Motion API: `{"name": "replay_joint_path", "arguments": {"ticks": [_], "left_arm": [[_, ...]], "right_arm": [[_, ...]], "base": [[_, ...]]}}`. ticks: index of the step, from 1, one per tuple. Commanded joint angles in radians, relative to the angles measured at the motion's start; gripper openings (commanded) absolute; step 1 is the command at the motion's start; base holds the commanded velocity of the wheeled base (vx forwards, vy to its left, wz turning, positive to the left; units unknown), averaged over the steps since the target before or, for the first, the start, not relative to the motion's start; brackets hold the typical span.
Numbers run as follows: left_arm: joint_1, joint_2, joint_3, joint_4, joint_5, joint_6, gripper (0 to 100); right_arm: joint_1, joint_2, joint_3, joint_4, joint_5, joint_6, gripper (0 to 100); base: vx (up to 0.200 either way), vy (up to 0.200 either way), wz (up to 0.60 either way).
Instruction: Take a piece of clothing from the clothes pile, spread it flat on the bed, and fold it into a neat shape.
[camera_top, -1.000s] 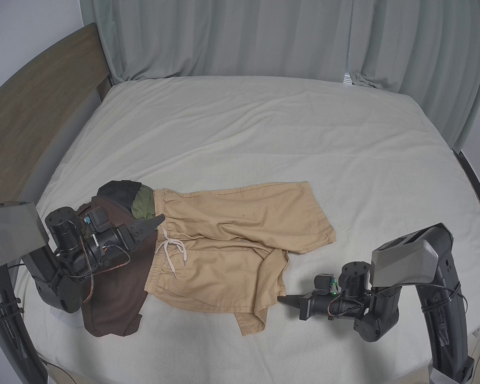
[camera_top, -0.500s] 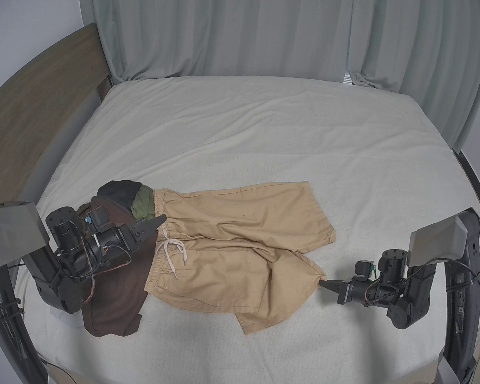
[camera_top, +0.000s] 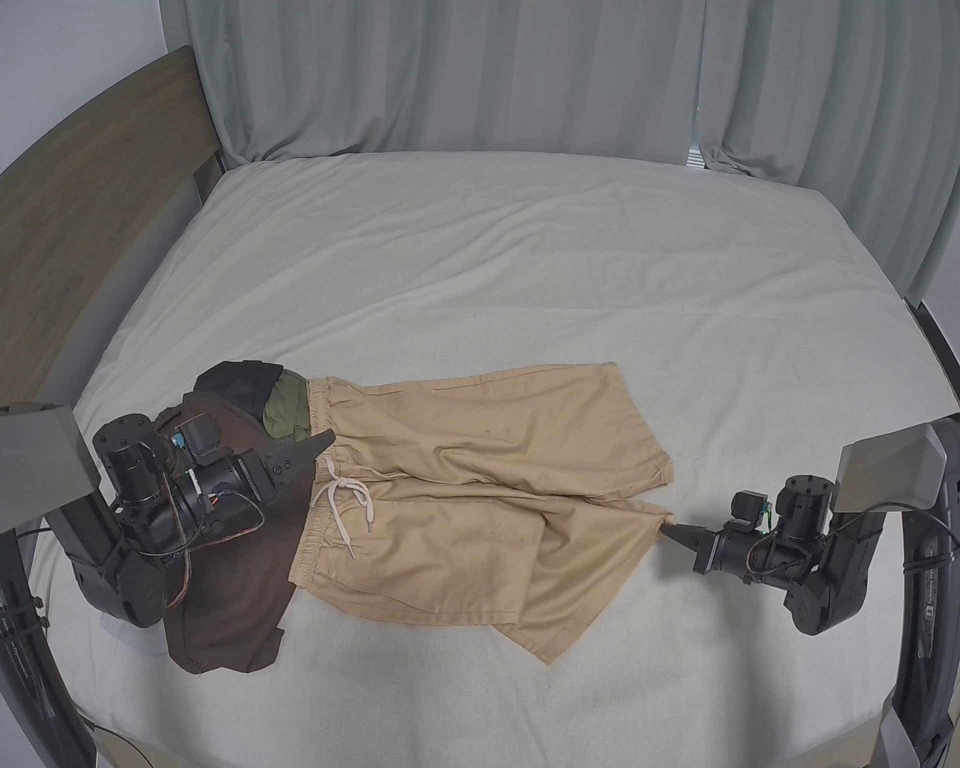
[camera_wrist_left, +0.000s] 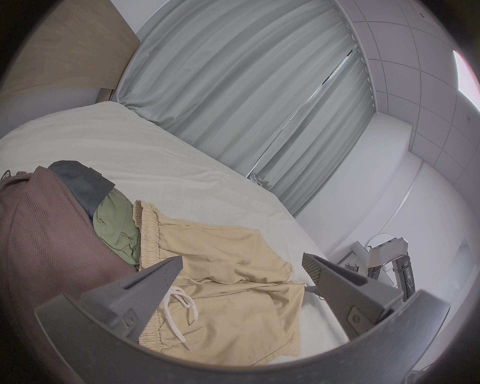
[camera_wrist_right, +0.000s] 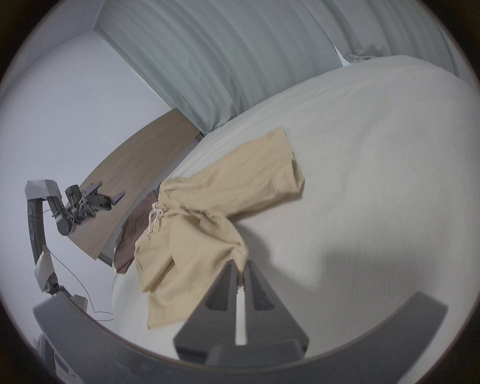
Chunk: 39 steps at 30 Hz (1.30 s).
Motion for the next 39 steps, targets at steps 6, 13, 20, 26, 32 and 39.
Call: {"name": "replay_joint_path", "arguments": {"ticks": [6, 13, 20, 26, 32, 39], "left_arm": [[0.0, 0.001, 0.0, -0.001, 0.0, -0.001, 100], [0.0, 0.001, 0.002, 0.001, 0.0, -0.001, 100], [-0.001, 0.001, 0.002, -0.001, 0.0, -0.001, 100], [-0.001, 0.001, 0.002, -0.001, -0.002, -0.002, 100], [0.0, 0.001, 0.002, -0.001, -0.003, -0.001, 100], [-0.001, 0.001, 0.003, -0.001, -0.003, -0.001, 100]], "right_arm": [[-0.014, -0.019, -0.109, 0.01, -0.001, 0.031, 0], [-0.014, -0.056, -0.172, 0.073, -0.001, 0.031, 0], [-0.011, -0.07, -0.35, 0.271, -0.002, 0.031, 0], [-0.001, -0.057, -0.458, 0.372, -0.005, 0.031, 0], [0.002, -0.04, -0.458, 0.375, -0.008, 0.028, 0], [-0.001, -0.056, -0.355, 0.332, -0.008, 0.005, 0]], "base": [[0.0, 0.0, 0.0], [0.0, 0.0, 0.0], [0.0, 0.0, 0.0], [0.0, 0.0, 0.0], [0.0, 0.0, 0.0], [0.0, 0.0, 0.0]]}}
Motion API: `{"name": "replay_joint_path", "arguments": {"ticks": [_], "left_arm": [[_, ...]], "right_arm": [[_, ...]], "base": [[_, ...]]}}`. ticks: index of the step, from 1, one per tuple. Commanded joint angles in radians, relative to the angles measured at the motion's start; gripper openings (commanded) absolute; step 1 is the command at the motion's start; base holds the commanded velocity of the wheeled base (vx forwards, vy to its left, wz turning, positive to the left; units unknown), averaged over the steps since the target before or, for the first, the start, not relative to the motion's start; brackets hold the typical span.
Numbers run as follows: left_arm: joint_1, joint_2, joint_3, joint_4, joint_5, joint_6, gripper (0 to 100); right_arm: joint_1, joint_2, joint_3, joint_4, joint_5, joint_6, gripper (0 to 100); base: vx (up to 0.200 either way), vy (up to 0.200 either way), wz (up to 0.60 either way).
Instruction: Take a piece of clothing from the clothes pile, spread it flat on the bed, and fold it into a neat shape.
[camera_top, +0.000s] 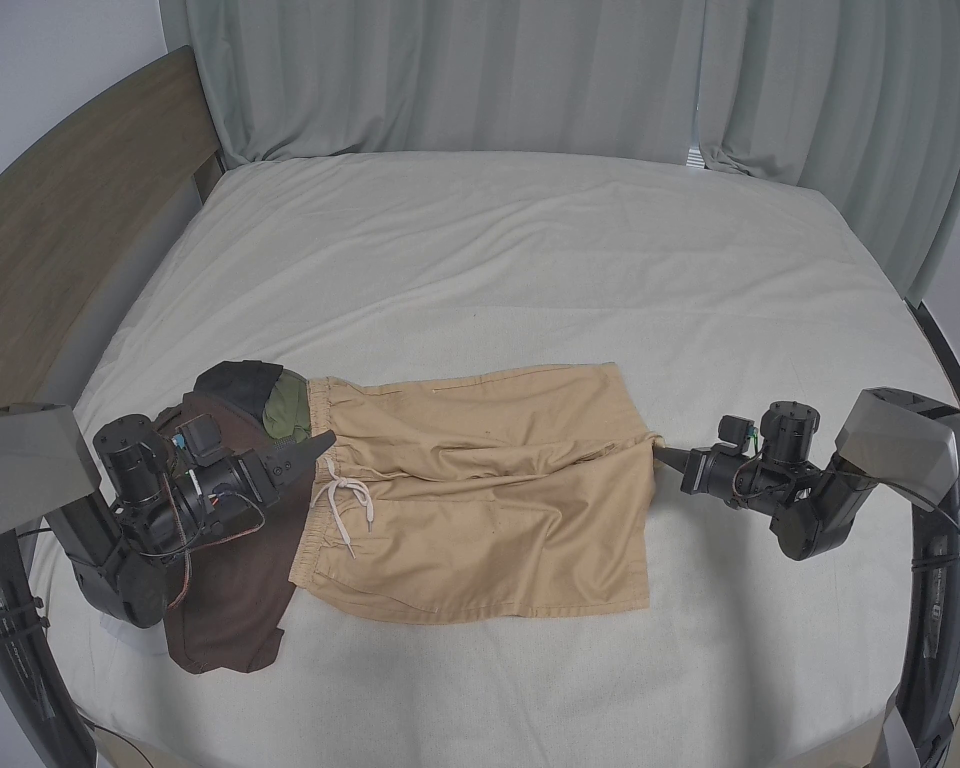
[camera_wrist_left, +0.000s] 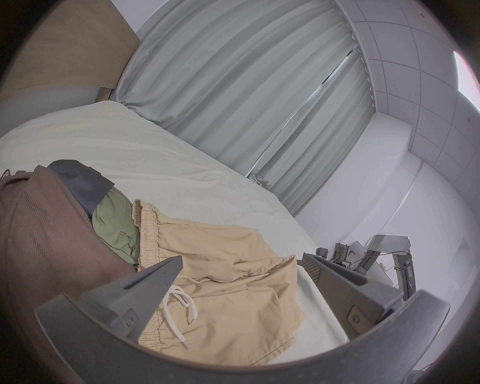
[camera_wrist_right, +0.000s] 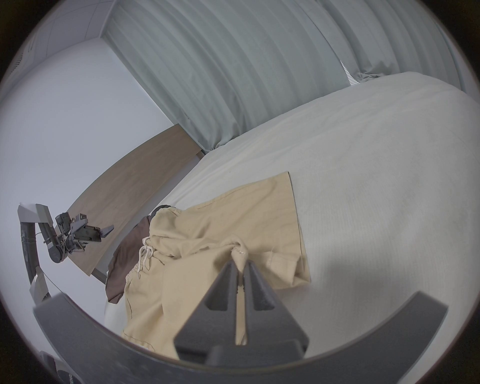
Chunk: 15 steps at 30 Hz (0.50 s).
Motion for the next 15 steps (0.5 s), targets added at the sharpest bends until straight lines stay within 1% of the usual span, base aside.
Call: {"name": "replay_joint_path", "arguments": {"ticks": [1, 3, 4, 7, 8, 11, 15], "left_arm": [[-0.002, 0.001, 0.003, 0.0, 0.0, 0.0, 100], [-0.002, 0.003, 0.003, 0.0, 0.0, 0.0, 100], [-0.002, 0.003, 0.003, 0.0, 0.0, 0.0, 100], [-0.003, 0.001, 0.005, 0.0, 0.0, 0.0, 100], [-0.002, 0.0, 0.005, 0.0, 0.0, 0.0, 100], [-0.002, 0.001, 0.003, 0.0, 0.0, 0.0, 100], [-0.002, 0.001, 0.003, 0.0, 0.0, 0.0, 100]], "right_arm": [[0.004, -0.013, 0.075, -0.038, 0.001, -0.019, 0], [0.007, -0.016, 0.092, -0.05, 0.001, -0.023, 0], [0.007, -0.016, 0.095, -0.053, 0.001, -0.023, 100], [0.011, -0.015, 0.099, -0.085, -0.002, -0.019, 100], [0.011, -0.015, 0.115, -0.116, -0.004, -0.021, 100], [0.004, -0.028, 0.178, -0.157, -0.002, -0.023, 100], [-0.005, -0.082, 0.322, -0.245, -0.002, -0.024, 100]], "base": [[0.0, 0.0, 0.0], [0.0, 0.0, 0.0], [0.0, 0.0, 0.0], [0.0, 0.0, 0.0], [0.0, 0.0, 0.0], [0.0, 0.0, 0.0], [0.0, 0.0, 0.0]]}}
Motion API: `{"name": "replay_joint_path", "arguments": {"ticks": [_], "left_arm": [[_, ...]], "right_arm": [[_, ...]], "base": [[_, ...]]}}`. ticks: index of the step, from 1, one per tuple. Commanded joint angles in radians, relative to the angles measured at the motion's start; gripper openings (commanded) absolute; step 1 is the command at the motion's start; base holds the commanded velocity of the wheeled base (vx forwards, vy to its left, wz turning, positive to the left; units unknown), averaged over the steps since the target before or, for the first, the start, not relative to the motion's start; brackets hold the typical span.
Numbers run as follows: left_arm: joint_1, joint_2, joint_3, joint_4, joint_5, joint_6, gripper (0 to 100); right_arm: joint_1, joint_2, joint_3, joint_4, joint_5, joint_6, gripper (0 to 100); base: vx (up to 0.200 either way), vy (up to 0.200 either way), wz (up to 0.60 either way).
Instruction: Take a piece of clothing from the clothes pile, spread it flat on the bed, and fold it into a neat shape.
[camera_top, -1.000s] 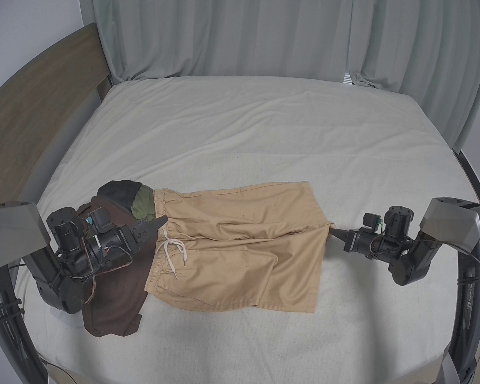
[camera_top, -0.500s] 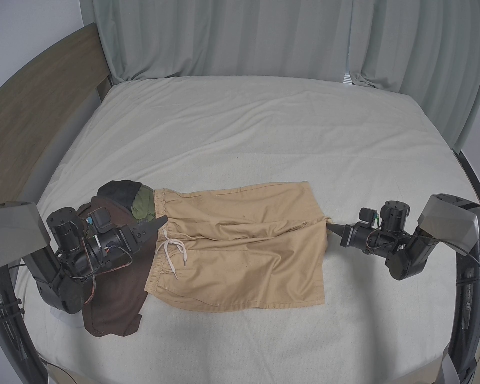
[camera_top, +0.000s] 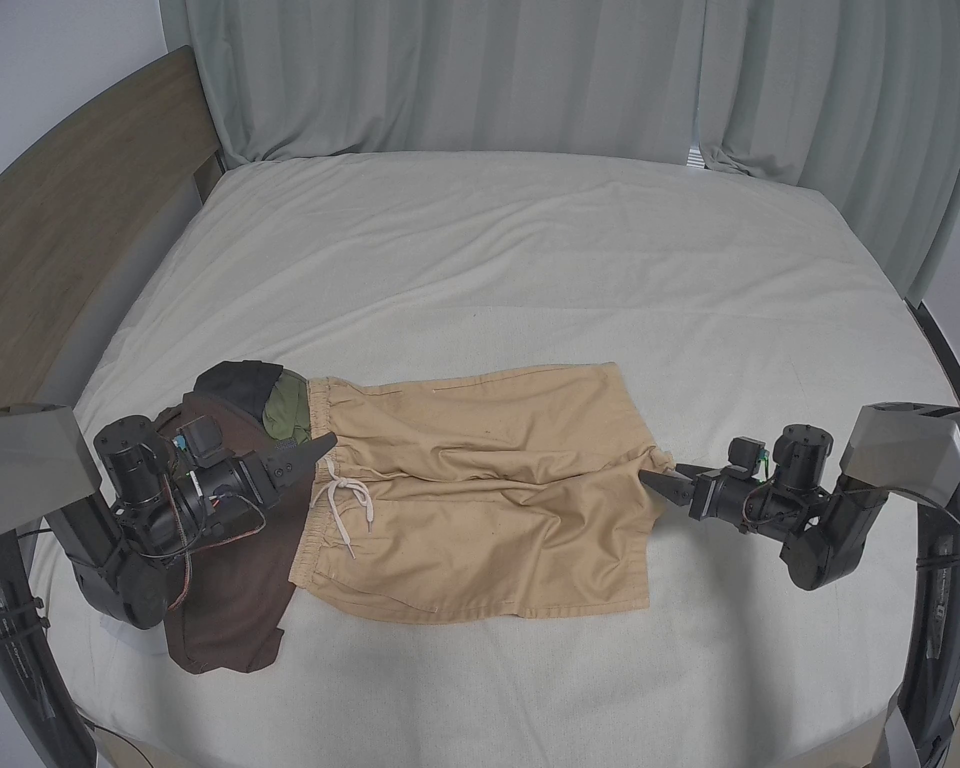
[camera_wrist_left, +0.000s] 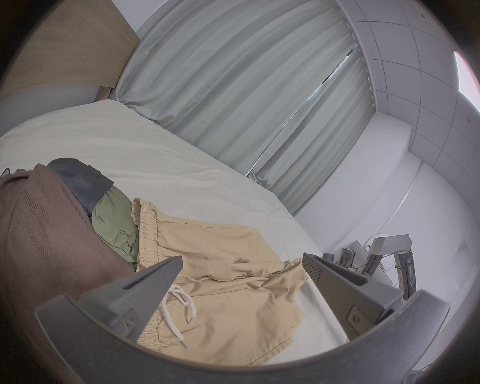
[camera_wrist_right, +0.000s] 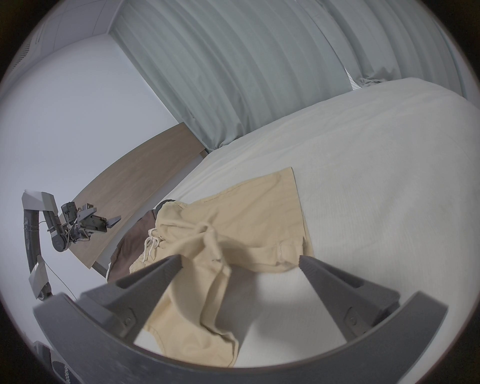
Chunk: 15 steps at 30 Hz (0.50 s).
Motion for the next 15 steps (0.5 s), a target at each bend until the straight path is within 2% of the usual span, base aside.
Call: {"name": "replay_joint_path", "arguments": {"ticks": [1, 5, 15], "left_arm": [[0.001, 0.001, -0.001, 0.0, 0.0, 0.0, 100], [0.001, -0.003, -0.001, 0.0, 0.001, 0.0, 100], [0.001, -0.003, -0.001, 0.0, 0.0, 0.0, 100]], "right_arm": [[-0.011, -0.066, 0.17, -0.103, 0.002, -0.001, 100], [-0.011, -0.07, 0.279, -0.192, 0.002, -0.002, 100], [0.03, -0.053, 0.397, -0.194, 0.019, -0.016, 100]], "base": [[0.0, 0.0, 0.0], [0.0, 0.0, 0.0], [0.0, 0.0, 0.0]]}}
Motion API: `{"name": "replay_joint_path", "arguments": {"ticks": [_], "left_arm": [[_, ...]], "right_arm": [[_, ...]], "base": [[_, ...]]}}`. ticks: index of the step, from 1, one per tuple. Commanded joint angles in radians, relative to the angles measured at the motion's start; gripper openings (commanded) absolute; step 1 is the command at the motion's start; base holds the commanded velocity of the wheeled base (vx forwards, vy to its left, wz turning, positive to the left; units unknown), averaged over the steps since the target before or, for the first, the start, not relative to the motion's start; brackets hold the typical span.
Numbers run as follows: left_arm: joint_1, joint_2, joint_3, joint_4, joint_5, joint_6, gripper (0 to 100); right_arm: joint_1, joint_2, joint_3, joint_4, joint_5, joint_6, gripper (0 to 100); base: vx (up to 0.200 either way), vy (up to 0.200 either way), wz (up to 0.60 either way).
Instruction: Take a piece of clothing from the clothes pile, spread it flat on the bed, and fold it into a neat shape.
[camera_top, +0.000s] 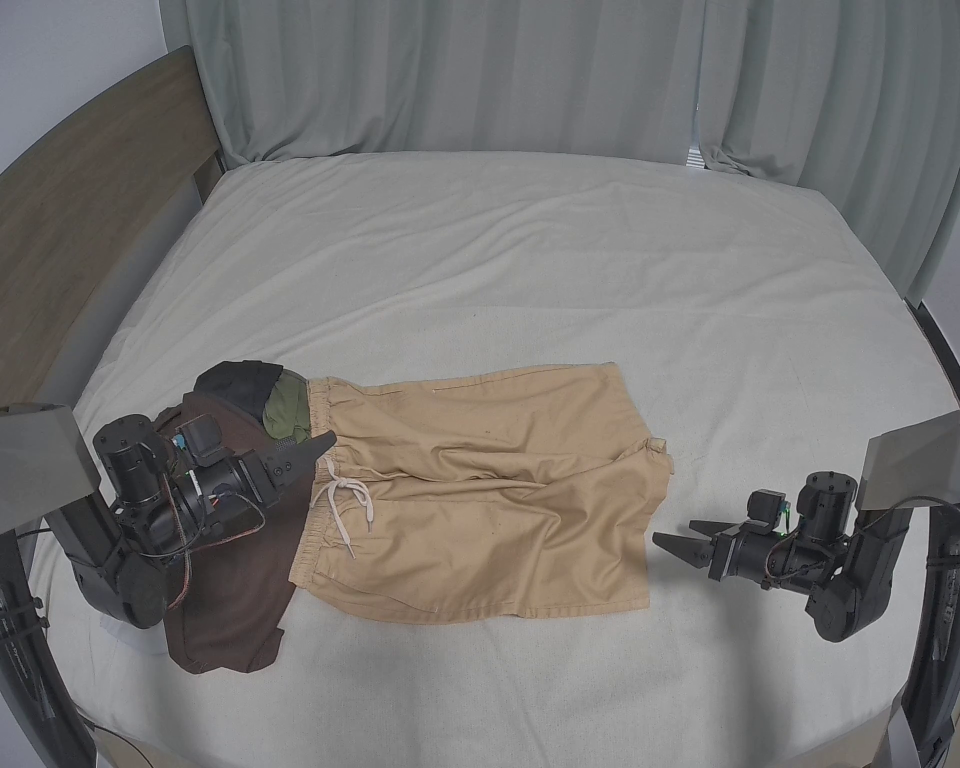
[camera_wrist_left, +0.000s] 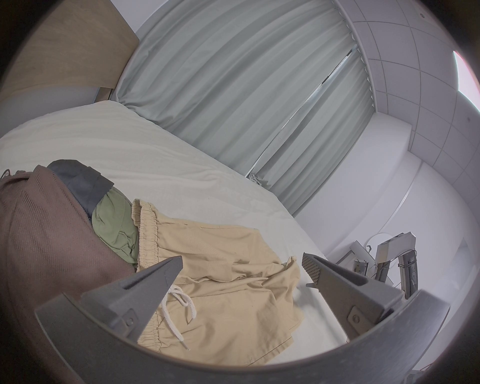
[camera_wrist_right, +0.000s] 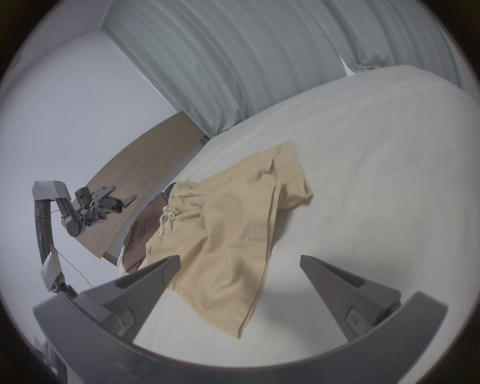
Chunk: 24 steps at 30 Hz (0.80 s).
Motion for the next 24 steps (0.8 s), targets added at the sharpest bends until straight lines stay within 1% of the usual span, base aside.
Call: {"name": "replay_joint_path", "arguments": {"ticks": [1, 6, 14, 20, 24], "left_arm": [[0.002, -0.001, 0.0, -0.001, 0.0, -0.001, 100], [0.002, 0.001, -0.001, -0.001, 0.0, -0.001, 100], [0.002, 0.002, 0.0, -0.001, 0.0, -0.001, 100], [0.003, 0.002, 0.0, -0.001, 0.0, -0.001, 100], [0.003, 0.002, 0.0, -0.001, 0.0, -0.001, 100]], "right_arm": [[0.032, 0.008, 0.039, -0.001, 0.002, 0.003, 100], [0.047, 0.047, 0.079, 0.0, 0.003, 0.008, 100], [0.072, 0.122, 0.079, 0.0, 0.014, 0.017, 100], [0.109, 0.172, 0.056, -0.001, 0.014, 0.081, 100], [0.118, 0.183, 0.045, -0.001, 0.012, 0.098, 100]], "base": [[0.0, 0.0, 0.0], [0.0, 0.0, 0.0], [0.0, 0.0, 0.0], [0.0, 0.0, 0.0], [0.0, 0.0, 0.0]]}}
